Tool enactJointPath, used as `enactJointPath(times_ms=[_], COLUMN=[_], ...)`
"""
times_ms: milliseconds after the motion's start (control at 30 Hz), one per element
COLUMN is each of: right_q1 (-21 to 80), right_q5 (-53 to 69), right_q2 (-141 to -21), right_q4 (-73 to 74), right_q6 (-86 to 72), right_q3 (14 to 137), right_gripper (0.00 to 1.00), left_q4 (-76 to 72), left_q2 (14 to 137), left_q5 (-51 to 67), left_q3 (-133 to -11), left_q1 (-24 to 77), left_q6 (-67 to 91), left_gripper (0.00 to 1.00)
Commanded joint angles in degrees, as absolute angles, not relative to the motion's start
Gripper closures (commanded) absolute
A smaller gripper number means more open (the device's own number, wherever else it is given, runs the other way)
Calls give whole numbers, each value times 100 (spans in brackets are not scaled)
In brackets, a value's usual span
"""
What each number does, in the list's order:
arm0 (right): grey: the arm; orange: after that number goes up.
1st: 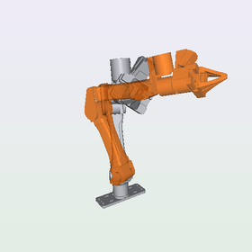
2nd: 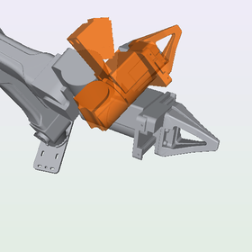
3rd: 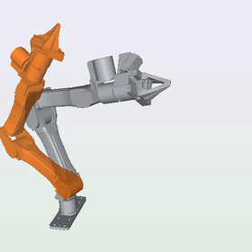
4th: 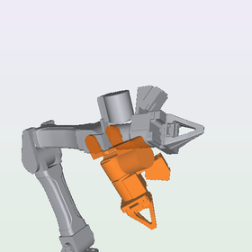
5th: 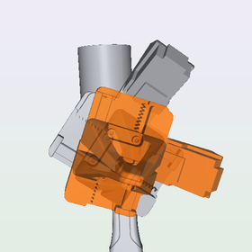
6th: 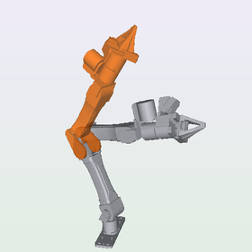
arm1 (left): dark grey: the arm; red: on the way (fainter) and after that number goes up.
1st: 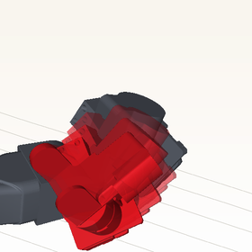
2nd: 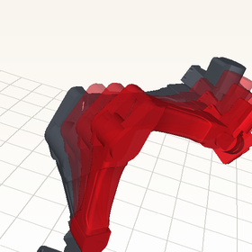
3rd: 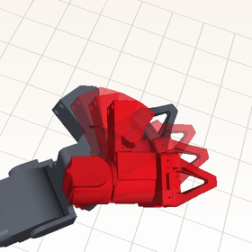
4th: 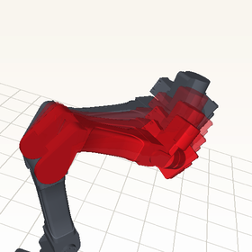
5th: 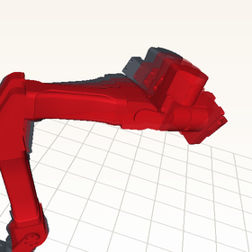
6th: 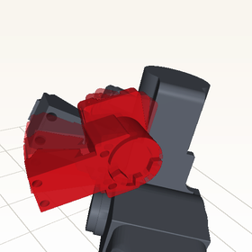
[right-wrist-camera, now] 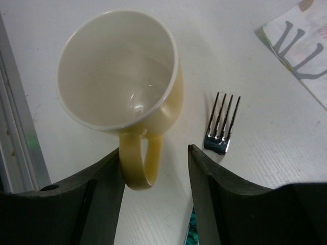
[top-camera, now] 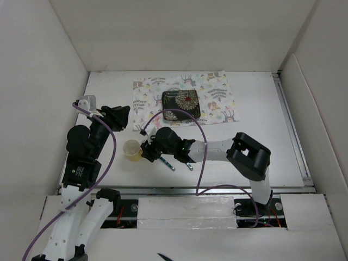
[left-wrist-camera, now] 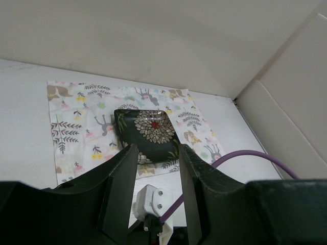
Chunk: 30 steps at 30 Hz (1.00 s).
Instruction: Set the dinner table for one person
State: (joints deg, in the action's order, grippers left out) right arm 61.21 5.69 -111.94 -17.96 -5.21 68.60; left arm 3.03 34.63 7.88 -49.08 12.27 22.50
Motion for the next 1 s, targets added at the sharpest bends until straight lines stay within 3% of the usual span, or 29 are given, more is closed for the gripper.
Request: enactJointPath(times_ms=[0, 33, 67, 133, 167, 300, 433, 600, 800, 967], right_q1=[6179, 6179, 6179, 6179, 6179, 6179, 5784, 4581, 2781, 1952], right_q5=[615, 633, 615, 624, 615, 703, 485, 176, -569, -800], right_q2=[-11355, -11382, -11286, -11120, -11040, -10390, -9818, -9440, -9571, -10405], right_q4=[-2197, -2206, -2337, -2574, -2645, -3101, -2919, -2532, -2024, -1811], right_q6=[-554, -562, -676, -746, -808, -1080, -1195, -1230, -1266, -1213], right_q3=[7215, 7216, 7129, 6979, 6935, 6724, 6758, 6847, 7205, 7847], right_gripper=[48, 54, 83, 89, 100, 100, 100, 100, 100, 100], left_q4=[97, 97, 97, 105, 105, 245, 404, 246, 202, 193], left_q2=[3419, 3402, 3401, 3393, 3401, 3375, 3069, 2909, 3339, 3357], left_q5=[817, 817, 809, 800, 800, 607, -356, -291, 491, 554], left_q3=[-4878, -4869, -4869, -4869, -4869, -4922, -5010, -4843, -4860, -4843], left_q1=[1204, 1204, 1204, 1204, 1204, 1204, 1204, 1204, 1204, 1204], left_q6=[2197, 2197, 2189, 2206, 2206, 2232, 2381, 2426, 2434, 2496], left_gripper=[65, 65, 65, 65, 65, 64, 64, 52, 52, 51])
